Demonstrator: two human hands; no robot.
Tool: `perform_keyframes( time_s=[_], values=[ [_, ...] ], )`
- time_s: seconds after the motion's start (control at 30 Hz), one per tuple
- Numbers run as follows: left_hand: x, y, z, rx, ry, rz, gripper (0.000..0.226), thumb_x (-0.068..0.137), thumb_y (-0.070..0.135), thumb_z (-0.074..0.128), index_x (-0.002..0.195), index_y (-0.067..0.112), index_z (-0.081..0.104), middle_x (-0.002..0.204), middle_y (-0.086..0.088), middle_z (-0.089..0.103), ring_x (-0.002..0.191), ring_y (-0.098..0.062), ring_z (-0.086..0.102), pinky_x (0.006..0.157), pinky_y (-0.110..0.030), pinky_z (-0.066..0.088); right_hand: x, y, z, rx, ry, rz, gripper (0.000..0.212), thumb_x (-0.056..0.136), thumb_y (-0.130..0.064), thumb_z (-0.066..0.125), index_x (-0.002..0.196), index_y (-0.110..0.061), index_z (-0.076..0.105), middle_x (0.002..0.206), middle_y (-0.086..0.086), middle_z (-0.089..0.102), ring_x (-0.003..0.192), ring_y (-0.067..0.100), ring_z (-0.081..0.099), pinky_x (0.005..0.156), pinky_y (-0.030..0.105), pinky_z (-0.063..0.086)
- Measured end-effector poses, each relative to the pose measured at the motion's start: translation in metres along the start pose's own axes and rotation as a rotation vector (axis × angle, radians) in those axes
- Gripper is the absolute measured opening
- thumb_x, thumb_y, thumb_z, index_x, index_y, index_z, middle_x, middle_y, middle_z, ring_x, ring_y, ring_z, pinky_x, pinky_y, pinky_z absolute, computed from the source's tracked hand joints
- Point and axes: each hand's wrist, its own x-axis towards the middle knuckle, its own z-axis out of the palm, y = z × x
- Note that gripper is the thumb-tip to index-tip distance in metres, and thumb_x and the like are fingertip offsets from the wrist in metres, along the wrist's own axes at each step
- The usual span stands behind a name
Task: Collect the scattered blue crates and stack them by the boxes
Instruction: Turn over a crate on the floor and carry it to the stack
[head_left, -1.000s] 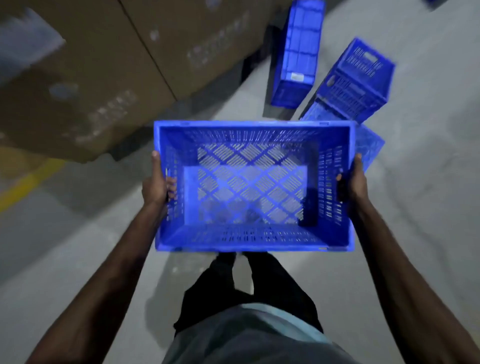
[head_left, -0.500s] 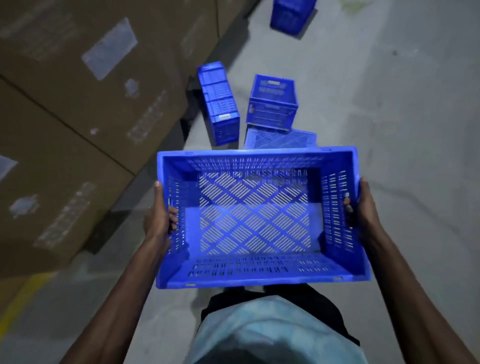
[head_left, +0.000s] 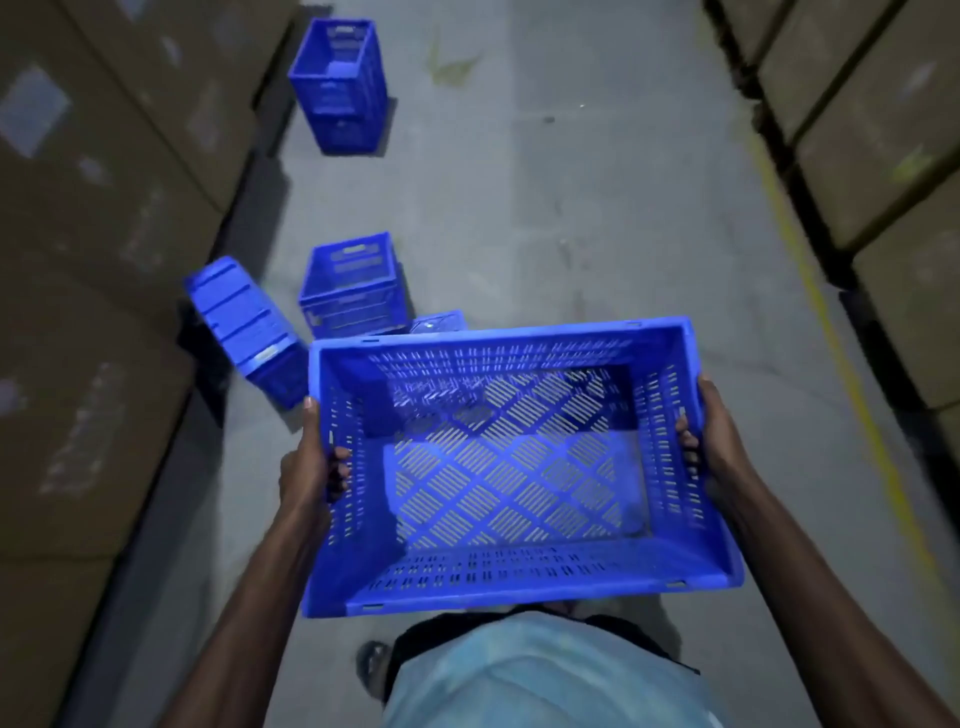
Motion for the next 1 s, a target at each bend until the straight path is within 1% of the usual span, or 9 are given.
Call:
perform_keyframes(
  time_s=[0.07, 0.17, 0.3, 0.4, 0.57, 0.7, 0.87, 1.0],
  values=[
    [-0.005, 0.015, 0.052, 0.022, -0.029, 0.005, 0.081, 0.080, 0.091, 0.048, 0.069, 0.012, 0.060, 0.047, -0.002, 0.052, 0.039, -0.016, 0.043, 0.044, -0.026, 0.032, 0.024, -0.013, -0.035, 0.015, 0.054, 0.014, 0.073, 0.065, -0.096, 0.043, 0.063, -0.023, 0.048, 0.046, -0.005, 0.033, 0.036, 0.013, 0.023, 0.038, 0.023, 0.020],
    [-0.011, 0.039, 0.118, 0.045, -0.049, 0.009, 0.082, 0.074, 0.094, 0.049, 0.067, 0.013, 0.058, 0.051, -0.004, 0.051, 0.039, -0.016, 0.040, 0.044, -0.024, 0.029, 0.057, -0.040, -0.075, 0.035, 0.098, 0.016, 0.074, 0.064, -0.096, 0.043, 0.065, -0.022, 0.049, 0.045, -0.005, 0.033, 0.036, 0.014, 0.024, 0.041, 0.024, 0.020],
    [0.000, 0.077, 0.202, 0.082, -0.071, 0.003, 0.079, 0.081, 0.091, 0.046, 0.065, 0.014, 0.056, 0.049, -0.002, 0.048, 0.035, -0.013, 0.039, 0.042, -0.022, 0.028, 0.107, -0.077, -0.111, 0.078, 0.136, 0.036, 0.072, 0.066, -0.094, 0.045, 0.065, -0.022, 0.049, 0.044, -0.006, 0.032, 0.035, 0.013, 0.023, 0.040, 0.022, 0.019],
    [0.020, 0.109, 0.261, 0.113, -0.106, 0.012, 0.079, 0.085, 0.087, 0.045, 0.066, 0.012, 0.056, 0.044, 0.000, 0.048, 0.033, -0.013, 0.039, 0.043, -0.022, 0.026, 0.151, -0.110, -0.125, 0.111, 0.150, 0.066, 0.073, 0.062, -0.095, 0.047, 0.065, -0.022, 0.049, 0.043, -0.006, 0.032, 0.035, 0.013, 0.023, 0.038, 0.022, 0.019],
    [0.087, 0.170, 0.360, 0.123, -0.174, -0.010, 0.080, 0.083, 0.088, 0.045, 0.068, 0.011, 0.057, 0.050, -0.003, 0.047, 0.034, -0.014, 0.039, 0.044, -0.025, 0.026, 0.249, -0.185, -0.130, 0.137, 0.152, 0.095, 0.074, 0.058, -0.097, 0.049, 0.063, -0.022, 0.049, 0.045, -0.005, 0.031, 0.035, 0.014, 0.022, 0.037, 0.021, 0.018],
    [0.145, 0.233, 0.446, 0.115, -0.212, -0.019, 0.078, 0.087, 0.086, 0.043, 0.068, 0.011, 0.057, 0.044, -0.002, 0.047, 0.031, -0.013, 0.039, 0.041, -0.021, 0.025, 0.331, -0.265, -0.123, 0.130, 0.185, 0.073, 0.077, 0.057, -0.099, 0.051, 0.064, -0.022, 0.050, 0.047, -0.004, 0.031, 0.036, 0.014, 0.022, 0.039, 0.021, 0.018],
    [0.207, 0.328, 0.533, 0.124, -0.203, -0.008, 0.081, 0.085, 0.088, 0.043, 0.069, 0.011, 0.058, 0.052, -0.006, 0.047, 0.034, -0.014, 0.039, 0.041, -0.022, 0.027, 0.417, -0.380, -0.106, 0.138, 0.171, 0.026, 0.083, 0.043, -0.101, 0.057, 0.065, -0.021, 0.049, 0.046, -0.005, 0.030, 0.036, 0.013, 0.021, 0.039, 0.022, 0.017],
    [0.254, 0.397, 0.591, 0.113, -0.220, -0.001, 0.080, 0.085, 0.089, 0.042, 0.069, 0.011, 0.057, 0.054, -0.005, 0.046, 0.037, -0.015, 0.038, 0.042, -0.023, 0.027, 0.483, -0.459, -0.089, 0.130, 0.146, 0.013, 0.084, 0.040, -0.100, 0.057, 0.065, -0.021, 0.048, 0.046, -0.004, 0.029, 0.036, 0.013, 0.020, 0.038, 0.022, 0.017]
  ],
)
